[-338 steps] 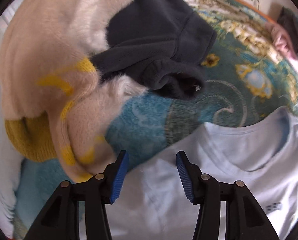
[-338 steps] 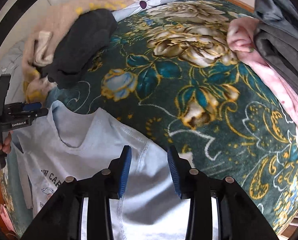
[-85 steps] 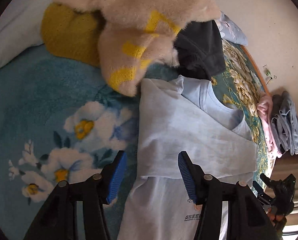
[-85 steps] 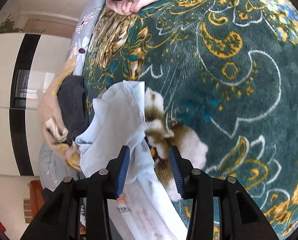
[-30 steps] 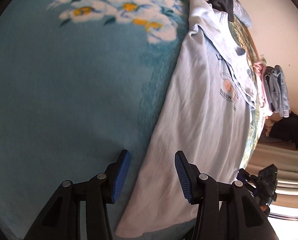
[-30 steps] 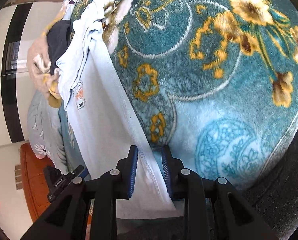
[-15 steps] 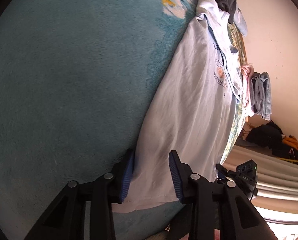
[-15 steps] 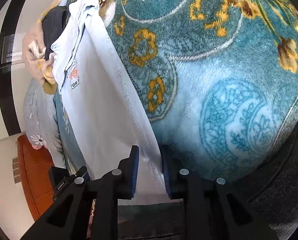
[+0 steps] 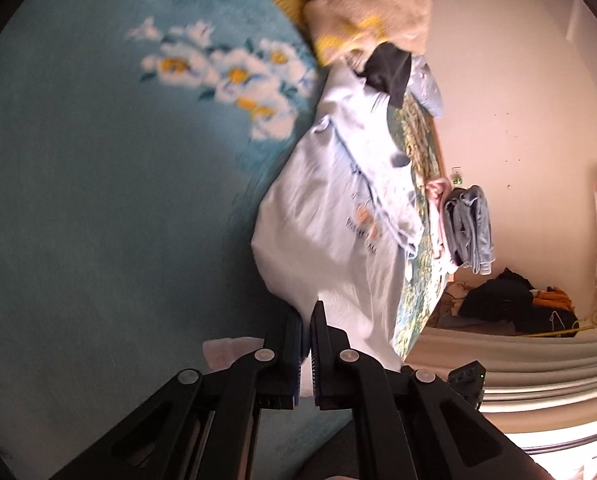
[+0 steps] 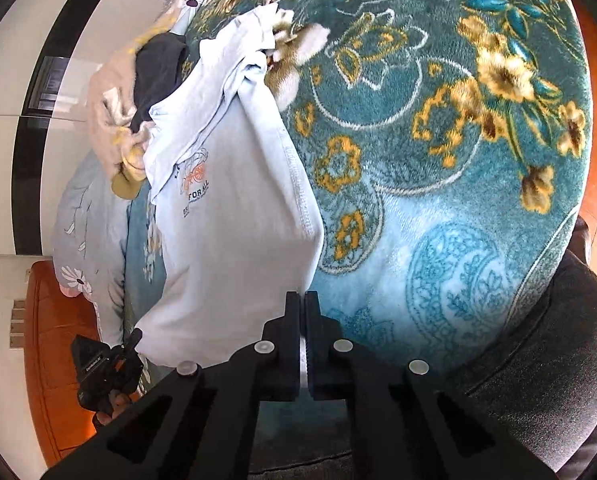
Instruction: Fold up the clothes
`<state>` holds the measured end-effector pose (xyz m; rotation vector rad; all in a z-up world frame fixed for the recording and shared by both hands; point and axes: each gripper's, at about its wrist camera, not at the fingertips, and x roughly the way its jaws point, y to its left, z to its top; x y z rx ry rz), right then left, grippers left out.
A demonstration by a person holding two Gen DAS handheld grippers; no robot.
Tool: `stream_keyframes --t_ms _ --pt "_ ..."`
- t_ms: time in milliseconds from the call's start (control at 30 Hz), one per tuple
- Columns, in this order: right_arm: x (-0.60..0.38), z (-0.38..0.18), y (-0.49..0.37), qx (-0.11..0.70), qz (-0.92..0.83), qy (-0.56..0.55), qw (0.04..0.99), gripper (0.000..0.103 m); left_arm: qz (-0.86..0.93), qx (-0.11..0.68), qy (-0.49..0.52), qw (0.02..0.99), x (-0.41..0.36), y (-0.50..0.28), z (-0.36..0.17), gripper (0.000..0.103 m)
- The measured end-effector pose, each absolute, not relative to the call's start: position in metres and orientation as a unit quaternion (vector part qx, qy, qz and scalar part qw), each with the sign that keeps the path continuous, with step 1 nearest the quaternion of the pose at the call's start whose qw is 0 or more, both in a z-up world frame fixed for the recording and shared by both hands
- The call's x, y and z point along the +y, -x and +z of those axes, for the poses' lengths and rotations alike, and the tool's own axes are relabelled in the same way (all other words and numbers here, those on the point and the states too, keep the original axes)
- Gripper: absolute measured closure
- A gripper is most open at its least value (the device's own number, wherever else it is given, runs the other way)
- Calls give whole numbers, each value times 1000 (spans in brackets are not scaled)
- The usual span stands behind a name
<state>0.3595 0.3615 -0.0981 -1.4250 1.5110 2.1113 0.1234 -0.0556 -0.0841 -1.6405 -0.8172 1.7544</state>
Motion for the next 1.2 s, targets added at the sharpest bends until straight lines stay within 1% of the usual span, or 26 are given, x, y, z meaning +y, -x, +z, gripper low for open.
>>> stream_keyframes --t_ms 200,267,367,467,500,533,567,600,833,900,933,967,1067,1200 --pt "372 -83 -344 507 721 463 94 101 673 -278 609 316 -23 -96 -72 99" --pt "374 -81 -340 507 721 463 93 101 674 -269 611 316 -30 -96 -72 99" --pt "372 -90 -338 507 708 484 89 100 675 -264 616 310 -34 -94 -78 99" --pt "365 -104 -342 493 695 516 88 97 671 -266 624 301 -41 -94 -87 99" --pt "364 -108 -345 498 689 519 86 91 669 -268 626 298 -43 -94 -90 99" --pt "363 -110 -348 504 686 518 82 72 667 -270 628 296 -45 -94 -93 99" --pt "362 -111 -350 508 684 517 78 56 665 -272 630 295 -47 -94 -96 99" --pt "362 -112 -351 512 681 518 74 54 664 -273 631 293 -48 -95 -98 99" --pt "344 -123 -330 506 661 552 48 55 654 -277 639 294 -47 -96 -103 98" --pt "336 -124 -325 503 659 557 40 69 652 -279 639 298 -48 -96 -103 98" --pt "333 -124 -323 498 661 560 39 83 650 -280 640 299 -48 -95 -104 98" --pt "331 -123 -323 495 662 561 41 94 649 -282 640 299 -48 -95 -105 98" --pt "328 -113 -324 500 675 541 31 99 642 -287 642 307 -46 -92 -106 98" --pt "346 -86 -320 533 697 479 10 100 645 -285 626 333 -33 -76 -90 98"
